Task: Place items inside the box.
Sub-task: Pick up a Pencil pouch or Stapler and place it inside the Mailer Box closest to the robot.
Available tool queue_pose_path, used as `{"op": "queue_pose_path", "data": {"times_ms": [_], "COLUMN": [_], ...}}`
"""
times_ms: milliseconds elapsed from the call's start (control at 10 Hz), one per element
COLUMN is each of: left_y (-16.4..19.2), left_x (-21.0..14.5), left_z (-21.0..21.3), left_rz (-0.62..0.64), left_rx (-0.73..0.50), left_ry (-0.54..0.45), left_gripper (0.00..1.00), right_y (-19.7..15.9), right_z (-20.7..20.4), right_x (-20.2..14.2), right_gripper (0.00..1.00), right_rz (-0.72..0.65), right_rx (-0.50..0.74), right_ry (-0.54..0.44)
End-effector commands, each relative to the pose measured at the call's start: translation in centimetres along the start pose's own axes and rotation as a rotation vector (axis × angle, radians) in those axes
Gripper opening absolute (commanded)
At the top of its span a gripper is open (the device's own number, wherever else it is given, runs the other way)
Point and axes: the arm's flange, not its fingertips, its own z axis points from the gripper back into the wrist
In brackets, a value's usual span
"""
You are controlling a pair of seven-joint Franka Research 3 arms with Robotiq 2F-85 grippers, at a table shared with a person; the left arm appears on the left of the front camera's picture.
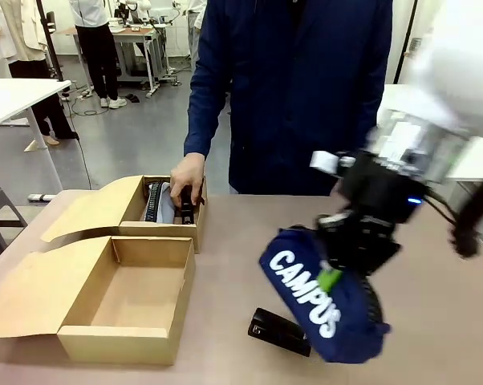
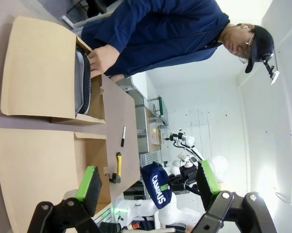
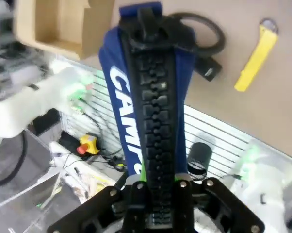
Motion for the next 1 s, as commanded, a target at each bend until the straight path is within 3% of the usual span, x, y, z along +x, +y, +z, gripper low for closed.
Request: {"op": "queue_pose_path", "data": {"times_ms": [0, 100, 200, 400, 700, 900], "left_y": [-0.2, -0.2, -0.2, -0.2, -0.2, -0.2], "left_x": [-0.2, -0.2, -0.2, -0.2, -0.2, -0.2], "left_z": [0.0, 0.0, 0.0, 0.0, 0.0, 0.0], "left_rz": [-0.019, -0.019, -0.019, -0.019, -0.019, -0.019], "left_rx": [-0.011, -0.011, -0.011, -0.011, -0.011, -0.011], "left_ry": [0.005, 0.005, 0.005, 0.005, 0.005, 0.005], "left_gripper": [1.0, 1.0, 1.0, 1.0, 1.0, 1.0], "right_y": [-4.5, -4.7, -2.6, 3.8, 16.5, 21.8], "right_z": [0.4, -0.1, -0.8, -1.6, -6.4, -8.7], "right_x": [-3.3, -3.6, -2.8, -1.1, 3.2, 6.4], "right_gripper": [0.07, 0.07, 0.07, 0.07, 0.07, 0.07], "right_rz": [-0.054, -0.156, -0.301, -0.296, -0.321, -0.387], "right_rx": [0.205, 0.233, 0.215, 0.193, 0.103, 0.035], "right_ry": [-0.091, -0.139, -0.181, -0.24, -0.187, -0.177]}}
